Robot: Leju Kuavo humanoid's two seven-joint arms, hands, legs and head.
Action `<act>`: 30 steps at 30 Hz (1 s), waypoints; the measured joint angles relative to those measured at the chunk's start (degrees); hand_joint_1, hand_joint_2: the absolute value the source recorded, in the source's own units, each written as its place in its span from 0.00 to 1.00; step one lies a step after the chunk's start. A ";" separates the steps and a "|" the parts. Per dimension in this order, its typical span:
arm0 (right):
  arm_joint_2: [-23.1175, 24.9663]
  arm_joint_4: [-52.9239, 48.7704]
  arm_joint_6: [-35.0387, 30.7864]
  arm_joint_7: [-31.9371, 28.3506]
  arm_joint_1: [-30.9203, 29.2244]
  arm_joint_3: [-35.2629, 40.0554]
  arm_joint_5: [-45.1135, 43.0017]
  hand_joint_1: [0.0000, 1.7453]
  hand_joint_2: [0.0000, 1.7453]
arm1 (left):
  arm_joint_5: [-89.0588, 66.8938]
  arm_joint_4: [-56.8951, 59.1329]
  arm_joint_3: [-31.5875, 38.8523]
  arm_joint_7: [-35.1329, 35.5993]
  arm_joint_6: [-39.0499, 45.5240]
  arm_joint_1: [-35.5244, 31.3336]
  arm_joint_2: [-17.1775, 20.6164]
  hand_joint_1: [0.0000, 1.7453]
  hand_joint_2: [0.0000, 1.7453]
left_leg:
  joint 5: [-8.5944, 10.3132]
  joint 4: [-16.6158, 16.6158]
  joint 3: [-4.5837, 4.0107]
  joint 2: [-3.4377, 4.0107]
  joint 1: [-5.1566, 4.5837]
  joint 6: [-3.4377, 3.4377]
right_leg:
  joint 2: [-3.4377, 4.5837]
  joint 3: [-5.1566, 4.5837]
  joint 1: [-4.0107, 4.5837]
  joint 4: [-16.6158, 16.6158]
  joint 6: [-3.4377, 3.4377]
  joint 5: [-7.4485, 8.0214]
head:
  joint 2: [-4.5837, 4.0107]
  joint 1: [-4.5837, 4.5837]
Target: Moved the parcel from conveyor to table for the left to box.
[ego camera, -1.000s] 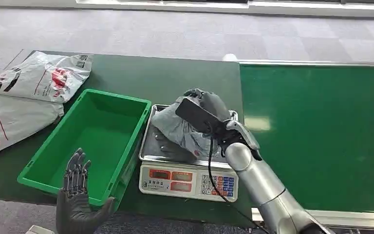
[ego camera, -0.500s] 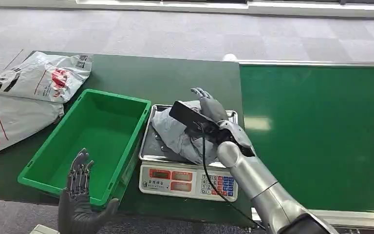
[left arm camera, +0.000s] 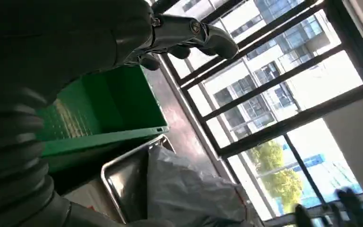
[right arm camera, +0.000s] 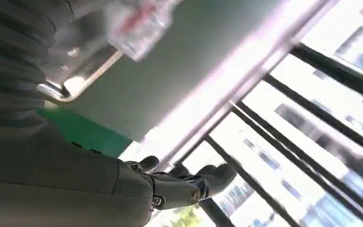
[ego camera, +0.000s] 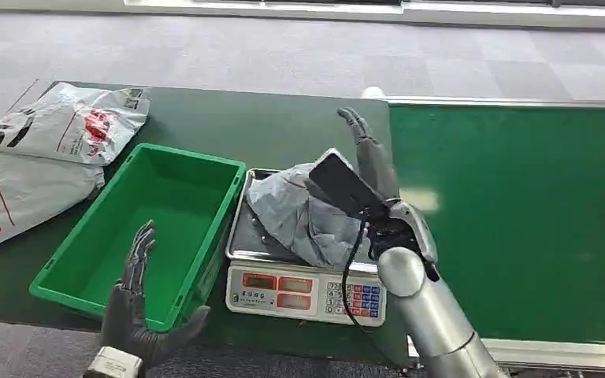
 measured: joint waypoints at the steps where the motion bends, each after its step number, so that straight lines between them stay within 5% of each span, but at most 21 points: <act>1: -0.16 -3.16 -2.39 -2.37 1.94 -1.70 -2.32 0.00 1.00 | -1.92 0.26 -0.04 2.45 0.00 -1.80 -0.13 0.00 1.00 | 0.00 0.00 0.01 -0.07 0.00 0.01 | -0.06 0.05 0.00 -0.01 0.00 -0.01 | 0.00 0.00; 7: -0.29 -16.07 -8.04 -11.39 15.07 -11.89 -10.82 0.00 1.00 | -10.55 5.73 -3.44 12.75 -0.48 -13.50 -1.71 0.00 1.00 | -0.04 0.00 0.04 0.12 -0.06 0.05 | 0.05 0.11 -0.07 -0.02 0.04 0.04 | 0.00 0.00; 14: -2.43 -17.07 -11.04 -20.06 30.94 -19.31 -31.17 0.00 1.00 | -15.81 15.67 -10.86 23.84 -3.19 -25.19 -3.72 0.00 1.00 | -0.04 0.01 -0.05 -0.01 -0.06 0.06 | -0.07 0.08 -0.07 -0.02 0.07 0.04 | 0.00 0.00; 18: -1.62 -16.98 -25.34 -33.64 34.39 -20.95 -39.53 0.00 1.00 | -18.88 24.16 -15.63 28.52 -4.83 -30.92 -6.01 0.00 1.00 | -0.04 0.01 -0.07 0.05 -0.09 0.06 | -0.01 0.09 -0.10 -0.01 0.07 0.05 | 0.00 0.02; 24: -1.93 -17.84 -31.89 -35.80 35.33 -18.70 -39.45 0.00 1.00 | -21.44 33.21 -20.22 30.49 -4.90 -35.36 -8.77 0.00 1.00 | -0.06 0.00 -0.03 0.32 -0.09 0.07 | 0.31 0.03 -0.09 0.00 0.07 0.07 | 0.00 0.02; 25: -1.93 -18.16 -32.19 -37.16 35.31 -18.52 -39.34 0.00 1.00 | -22.82 34.78 -20.79 31.43 -5.51 -36.09 -9.40 0.19 1.00 | -0.05 0.00 -0.03 0.29 -0.09 0.08 | 0.26 0.04 -0.09 0.00 0.07 0.07 | 0.00 0.02; 26: -1.88 -18.49 -32.32 -38.01 35.16 -18.04 -38.77 0.00 1.00 | -24.50 37.06 -21.47 32.28 -5.66 -36.98 -10.26 1.00 1.00 | -0.05 0.00 -0.03 0.28 -0.08 0.08 | 0.26 0.06 -0.08 0.00 0.07 0.07 | 0.00 0.02; 30: -0.79 -19.08 -32.34 -38.44 34.24 -16.28 -37.04 0.00 1.00 | -26.73 46.04 -23.56 33.98 -5.49 -39.94 -14.01 1.00 1.00 | -0.05 0.00 -0.02 0.29 -0.09 0.08 | 0.30 0.08 -0.09 0.02 0.07 0.09 | 0.00 0.02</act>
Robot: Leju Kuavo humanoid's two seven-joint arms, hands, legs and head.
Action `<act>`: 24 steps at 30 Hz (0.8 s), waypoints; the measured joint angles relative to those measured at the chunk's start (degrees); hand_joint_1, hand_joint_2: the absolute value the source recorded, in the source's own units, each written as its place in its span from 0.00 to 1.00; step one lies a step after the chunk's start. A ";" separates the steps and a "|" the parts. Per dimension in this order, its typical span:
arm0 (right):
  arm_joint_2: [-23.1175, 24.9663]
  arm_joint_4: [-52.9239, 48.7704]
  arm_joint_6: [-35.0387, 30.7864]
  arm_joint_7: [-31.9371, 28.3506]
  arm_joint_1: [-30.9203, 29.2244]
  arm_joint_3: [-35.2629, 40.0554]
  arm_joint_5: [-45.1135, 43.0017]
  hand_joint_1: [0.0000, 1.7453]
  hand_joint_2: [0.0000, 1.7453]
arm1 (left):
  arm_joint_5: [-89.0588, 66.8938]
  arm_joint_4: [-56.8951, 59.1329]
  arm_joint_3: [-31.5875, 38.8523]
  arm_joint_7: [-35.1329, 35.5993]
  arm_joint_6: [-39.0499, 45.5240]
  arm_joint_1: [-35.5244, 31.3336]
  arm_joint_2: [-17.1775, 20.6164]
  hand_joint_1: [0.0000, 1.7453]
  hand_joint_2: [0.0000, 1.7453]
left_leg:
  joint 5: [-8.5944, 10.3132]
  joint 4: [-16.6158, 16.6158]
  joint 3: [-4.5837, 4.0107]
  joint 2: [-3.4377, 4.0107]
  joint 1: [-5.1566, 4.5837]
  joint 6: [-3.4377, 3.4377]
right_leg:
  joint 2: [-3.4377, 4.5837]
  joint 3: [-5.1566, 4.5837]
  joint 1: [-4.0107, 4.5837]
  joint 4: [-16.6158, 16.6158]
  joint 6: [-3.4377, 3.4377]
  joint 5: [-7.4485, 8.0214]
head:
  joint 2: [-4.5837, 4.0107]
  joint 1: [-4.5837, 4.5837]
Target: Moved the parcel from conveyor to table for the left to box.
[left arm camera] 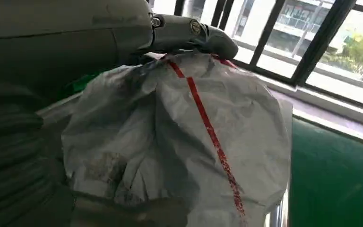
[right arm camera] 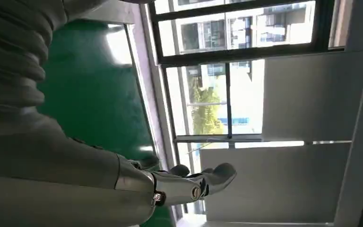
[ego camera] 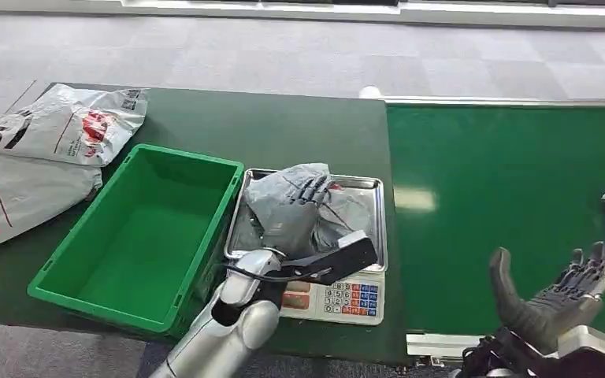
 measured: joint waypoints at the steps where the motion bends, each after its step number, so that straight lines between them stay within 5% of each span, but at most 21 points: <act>1: 0.37 0.00 0.00 0.00 -0.27 0.33 -0.04 0.00 1.00 | 0.52 1.62 -0.74 0.46 0.20 -0.62 -0.74 1.00 1.00 | 0.00 0.00 0.00 0.00 0.00 0.00 | 0.00 0.00 0.00 0.00 0.00 0.01 | 0.00 0.00; 11: 1.27 -0.92 -0.09 1.49 -1.21 2.93 0.74 0.00 1.00 | -3.21 11.93 -5.80 3.91 6.30 -5.85 -2.58 1.00 1.00 | 0.01 0.00 -0.01 0.00 0.00 0.00 | -0.03 0.00 0.01 0.01 -0.01 0.02 | 0.00 0.00; 24: 1.44 -0.98 -0.09 3.37 -1.26 2.95 2.88 0.00 1.00 | -8.41 5.79 3.63 -0.69 13.09 -6.28 -1.52 1.00 1.00 | 0.01 -0.01 -0.07 0.00 0.01 -0.01 | 0.03 -0.06 0.02 0.04 -0.02 0.03 | 0.00 0.00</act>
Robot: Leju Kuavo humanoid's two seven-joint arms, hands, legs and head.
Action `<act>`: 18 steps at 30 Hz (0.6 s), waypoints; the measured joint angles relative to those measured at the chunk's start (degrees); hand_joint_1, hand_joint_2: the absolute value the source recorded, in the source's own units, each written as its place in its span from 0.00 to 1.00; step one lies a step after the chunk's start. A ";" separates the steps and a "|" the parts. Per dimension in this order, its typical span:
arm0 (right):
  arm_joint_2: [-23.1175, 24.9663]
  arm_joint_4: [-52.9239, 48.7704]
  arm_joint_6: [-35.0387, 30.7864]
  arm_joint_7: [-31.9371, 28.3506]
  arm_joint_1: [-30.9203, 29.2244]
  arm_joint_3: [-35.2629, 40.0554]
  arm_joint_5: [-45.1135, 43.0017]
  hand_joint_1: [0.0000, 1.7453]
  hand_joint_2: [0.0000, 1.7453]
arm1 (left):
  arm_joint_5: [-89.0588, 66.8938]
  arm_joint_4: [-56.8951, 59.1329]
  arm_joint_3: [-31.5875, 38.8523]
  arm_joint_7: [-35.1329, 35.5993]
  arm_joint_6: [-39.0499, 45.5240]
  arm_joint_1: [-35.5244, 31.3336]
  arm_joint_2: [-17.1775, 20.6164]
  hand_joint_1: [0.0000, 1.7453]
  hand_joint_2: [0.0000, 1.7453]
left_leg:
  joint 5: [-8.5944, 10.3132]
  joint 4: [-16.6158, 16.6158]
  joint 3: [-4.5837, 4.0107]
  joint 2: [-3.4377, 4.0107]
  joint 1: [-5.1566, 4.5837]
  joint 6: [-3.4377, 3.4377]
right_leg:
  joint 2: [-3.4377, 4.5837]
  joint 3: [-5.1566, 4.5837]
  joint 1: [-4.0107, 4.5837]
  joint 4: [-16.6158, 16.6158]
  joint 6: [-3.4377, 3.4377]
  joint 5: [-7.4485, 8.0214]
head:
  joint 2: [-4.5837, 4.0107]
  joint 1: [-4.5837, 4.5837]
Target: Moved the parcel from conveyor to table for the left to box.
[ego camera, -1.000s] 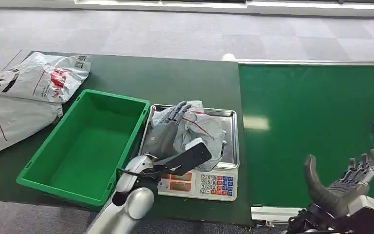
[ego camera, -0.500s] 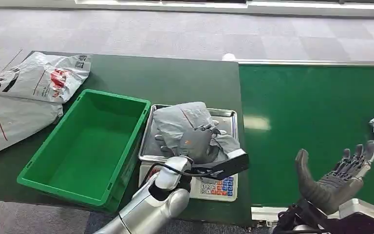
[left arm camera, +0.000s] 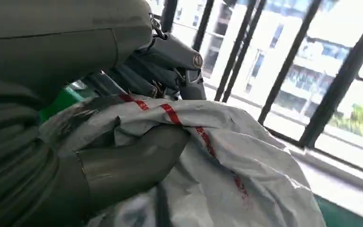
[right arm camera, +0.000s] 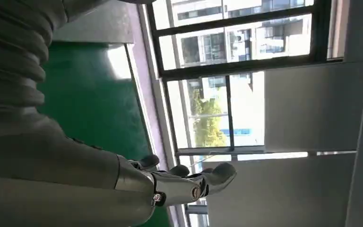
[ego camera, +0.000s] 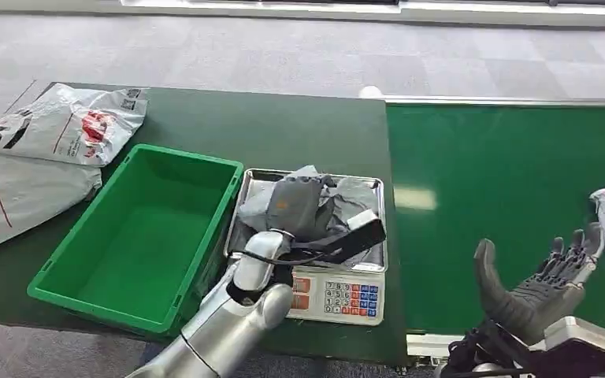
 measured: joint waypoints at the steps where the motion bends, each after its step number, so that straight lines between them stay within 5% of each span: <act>1: 0.11 0.00 0.00 0.40 0.01 0.00 0.33 0.00 1.00 | 0.00 -2.21 2.01 -0.57 0.51 -0.02 0.60 1.00 1.00 | 0.00 0.00 0.01 0.01 0.00 -0.01 | 0.02 0.00 0.00 0.01 0.00 0.00 | 0.00 0.00; 10: 0.96 0.09 -0.07 0.20 0.95 0.00 -1.41 0.00 1.00 | 5.85 -20.57 23.15 -4.98 4.15 -1.15 7.93 1.00 1.00 | 0.09 -0.06 0.01 0.10 0.09 -0.13 | 0.09 -0.11 0.10 0.15 -0.08 -0.02 | 0.00 0.00; 18: 0.96 0.59 -0.09 -0.92 1.03 0.00 -2.91 0.00 1.00 | 7.02 -24.10 30.83 -6.47 5.18 -1.21 12.05 1.00 1.00 | 0.11 -0.04 -0.02 0.00 0.07 -0.16 | 0.01 -0.10 0.06 0.15 -0.08 -0.01 | 0.00 0.00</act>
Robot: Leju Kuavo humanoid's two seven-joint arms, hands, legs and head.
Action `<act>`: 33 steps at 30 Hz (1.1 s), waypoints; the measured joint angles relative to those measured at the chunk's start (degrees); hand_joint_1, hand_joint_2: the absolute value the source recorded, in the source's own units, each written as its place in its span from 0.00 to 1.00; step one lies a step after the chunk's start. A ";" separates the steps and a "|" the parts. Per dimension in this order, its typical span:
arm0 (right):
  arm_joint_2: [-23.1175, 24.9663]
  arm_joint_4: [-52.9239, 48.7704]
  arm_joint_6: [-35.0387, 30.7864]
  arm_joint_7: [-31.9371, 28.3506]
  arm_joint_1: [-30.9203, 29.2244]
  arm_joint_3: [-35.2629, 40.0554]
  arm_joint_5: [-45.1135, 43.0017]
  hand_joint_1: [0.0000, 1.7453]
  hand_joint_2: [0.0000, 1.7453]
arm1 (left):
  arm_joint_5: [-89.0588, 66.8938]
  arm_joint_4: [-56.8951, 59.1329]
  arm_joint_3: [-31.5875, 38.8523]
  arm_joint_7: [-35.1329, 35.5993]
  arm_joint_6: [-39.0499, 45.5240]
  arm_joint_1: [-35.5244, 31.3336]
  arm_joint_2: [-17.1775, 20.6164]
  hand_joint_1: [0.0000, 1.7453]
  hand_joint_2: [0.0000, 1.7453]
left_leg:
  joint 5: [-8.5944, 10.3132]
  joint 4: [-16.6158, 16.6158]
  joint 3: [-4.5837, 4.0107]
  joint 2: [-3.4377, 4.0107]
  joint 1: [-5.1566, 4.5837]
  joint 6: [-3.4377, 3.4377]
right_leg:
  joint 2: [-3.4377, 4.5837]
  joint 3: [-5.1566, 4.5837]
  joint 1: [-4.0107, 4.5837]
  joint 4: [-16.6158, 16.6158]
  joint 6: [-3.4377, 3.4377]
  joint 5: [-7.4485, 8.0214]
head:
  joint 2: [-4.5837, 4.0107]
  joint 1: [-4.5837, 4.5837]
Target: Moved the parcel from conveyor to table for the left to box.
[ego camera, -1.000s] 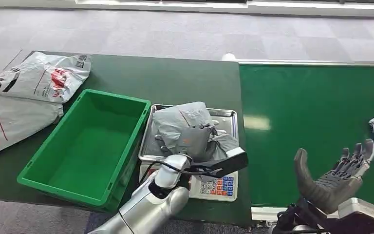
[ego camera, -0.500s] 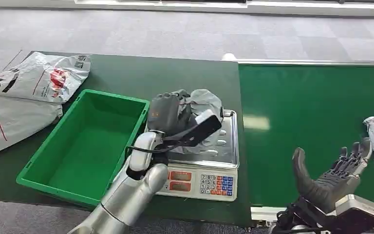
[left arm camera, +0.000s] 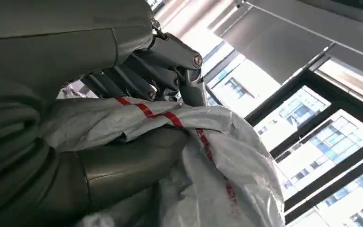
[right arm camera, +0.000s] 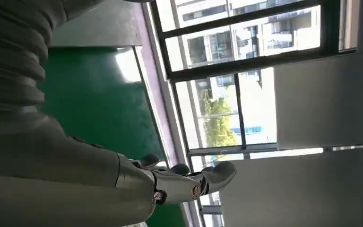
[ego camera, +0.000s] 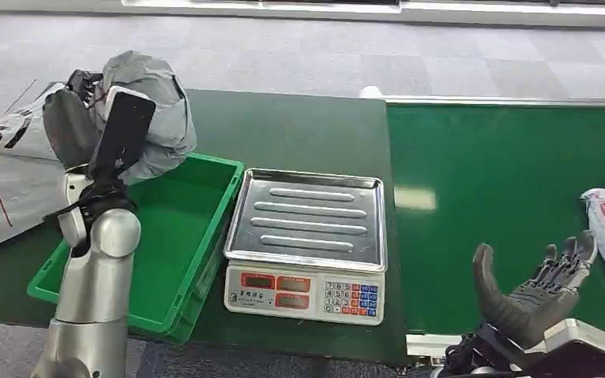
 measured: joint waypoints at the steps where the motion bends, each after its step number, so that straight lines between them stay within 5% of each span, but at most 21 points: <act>1: 0.00 0.04 0.00 0.00 0.00 0.00 0.00 0.00 1.00 | 0.00 -0.17 0.28 0.00 0.13 0.00 0.13 1.00 1.00 | 0.00 0.00 0.00 0.00 -0.01 0.00 | 0.00 0.00 -0.02 0.00 0.00 0.00 | 0.00 0.00; 4: 0.00 0.07 0.00 -0.02 0.00 0.00 0.00 0.00 1.00 | 0.00 -0.50 0.79 -0.02 0.26 0.01 0.50 1.00 1.00 | 0.00 0.01 -0.01 -0.02 -0.04 0.01 | -0.02 -0.01 -0.04 -0.01 0.00 0.00 | 0.00 0.00; 5: 0.00 0.07 0.00 -0.02 -0.01 0.00 0.00 0.00 1.00 | 0.00 -0.57 0.88 0.00 0.26 0.01 0.55 0.00 1.00 | 0.00 0.01 -0.02 -0.02 -0.04 0.01 | -0.02 -0.01 -0.04 -0.01 0.00 0.00 | 0.00 0.00; 27: -2.12 3.69 0.02 -0.63 -1.15 0.00 -4.11 0.00 1.00 | 3.76 1.44 3.96 -0.06 -4.74 6.39 5.36 0.00 1.00 | 0.00 0.00 0.00 0.04 0.01 -0.01 | 0.03 -0.02 0.03 0.00 -0.04 0.02 | 0.00 -0.02; 33: -4.18 4.00 0.02 -0.18 2.07 0.00 -4.50 0.00 1.00 | 8.46 -0.46 6.65 -4.22 1.95 9.80 6.43 0.00 1.00 | -0.05 -0.01 0.00 0.05 0.01 -0.04 | 0.06 -0.05 0.07 0.00 -0.10 -0.03 | 0.00 0.00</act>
